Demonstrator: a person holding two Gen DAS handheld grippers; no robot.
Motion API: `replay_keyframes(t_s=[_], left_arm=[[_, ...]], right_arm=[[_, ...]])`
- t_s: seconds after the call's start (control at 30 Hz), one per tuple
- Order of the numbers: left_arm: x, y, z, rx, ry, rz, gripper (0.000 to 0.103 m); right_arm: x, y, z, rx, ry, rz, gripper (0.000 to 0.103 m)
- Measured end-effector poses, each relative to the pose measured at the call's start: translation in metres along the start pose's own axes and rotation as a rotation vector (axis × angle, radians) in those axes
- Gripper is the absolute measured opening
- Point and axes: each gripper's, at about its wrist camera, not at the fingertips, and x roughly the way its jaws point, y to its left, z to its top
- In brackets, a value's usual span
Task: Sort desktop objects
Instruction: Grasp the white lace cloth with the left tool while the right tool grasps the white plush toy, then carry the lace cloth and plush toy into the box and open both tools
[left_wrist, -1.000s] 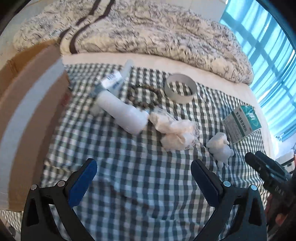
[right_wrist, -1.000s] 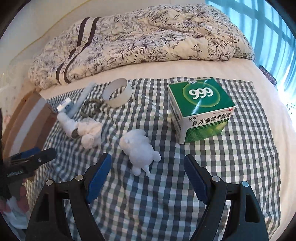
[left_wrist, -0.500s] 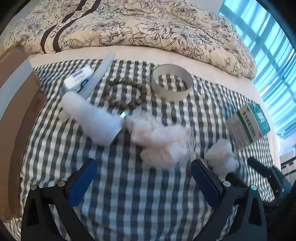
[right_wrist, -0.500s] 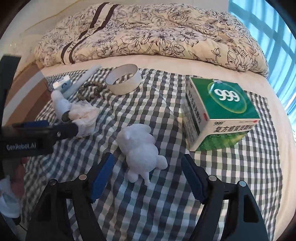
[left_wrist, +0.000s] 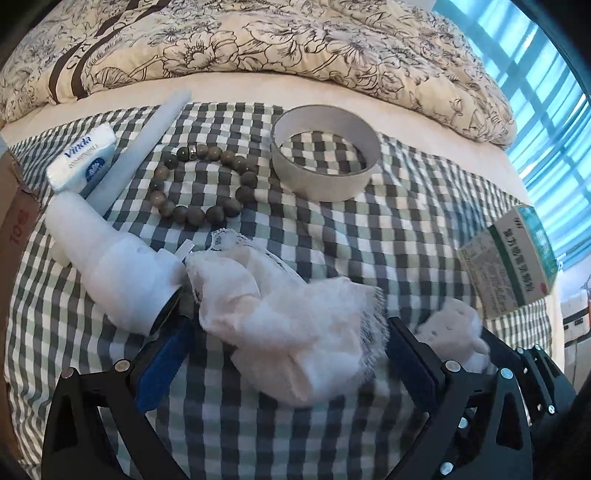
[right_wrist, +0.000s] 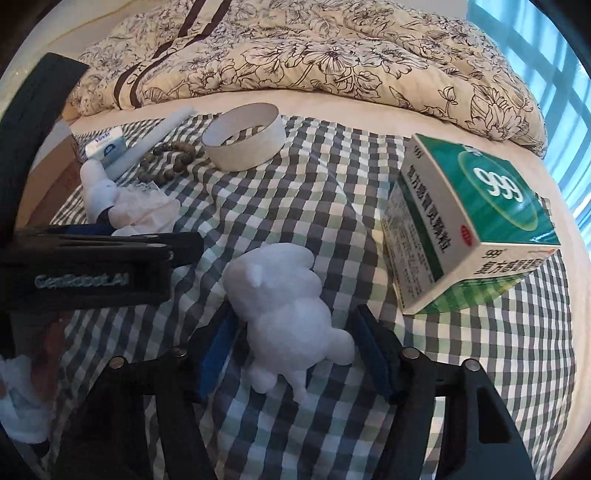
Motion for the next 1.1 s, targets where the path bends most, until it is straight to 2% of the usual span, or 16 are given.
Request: replay_keyframes(t_s=[0.03, 0.07, 0.1, 0.13, 0.2, 0.23, 0.33, 0.5, 0.8, 1.1], left_arm=[[0.001, 0.000, 0.000, 0.006, -0.004, 0.012, 0.102], [0.001, 0.000, 0.000, 0.015, -0.019, 0.034, 0.089], [-0.001, -0.001, -0.001, 0.034, -0.038, 0.068, 0.066], [-0.002, -0.004, -0.002, 0.066, -0.045, 0.101, 0.055], [-0.004, -0.007, -0.002, 0.109, -0.042, 0.105, 0.034], [-0.007, -0.008, -0.002, 0.117, -0.045, 0.096, 0.031], [-0.018, -0.008, -0.005, 0.123, -0.070, 0.067, 0.028], [-0.046, -0.008, -0.009, 0.109, -0.112, -0.004, 0.027], [-0.113, -0.013, -0.013, 0.129, -0.195, 0.009, 0.027], [-0.158, 0.008, -0.024, 0.095, -0.243, 0.025, 0.027]], right_arm=[[0.000, 0.000, 0.000, -0.001, 0.001, -0.001, 0.060], [-0.001, 0.000, 0.000, -0.002, 0.003, -0.003, 0.060], [-0.001, 0.000, 0.001, -0.002, 0.005, -0.005, 0.060], [-0.002, 0.000, 0.001, 0.002, 0.004, -0.006, 0.060], [-0.005, -0.002, 0.001, 0.017, 0.000, -0.003, 0.060], [-0.006, -0.003, 0.002, 0.023, -0.001, -0.003, 0.059], [-0.015, -0.004, 0.004, 0.032, -0.015, 0.007, 0.055], [-0.036, -0.001, 0.005, 0.042, -0.051, 0.019, 0.055], [-0.079, 0.016, 0.008, 0.037, -0.122, 0.051, 0.055], [-0.120, 0.048, 0.007, -0.001, -0.172, 0.076, 0.055]])
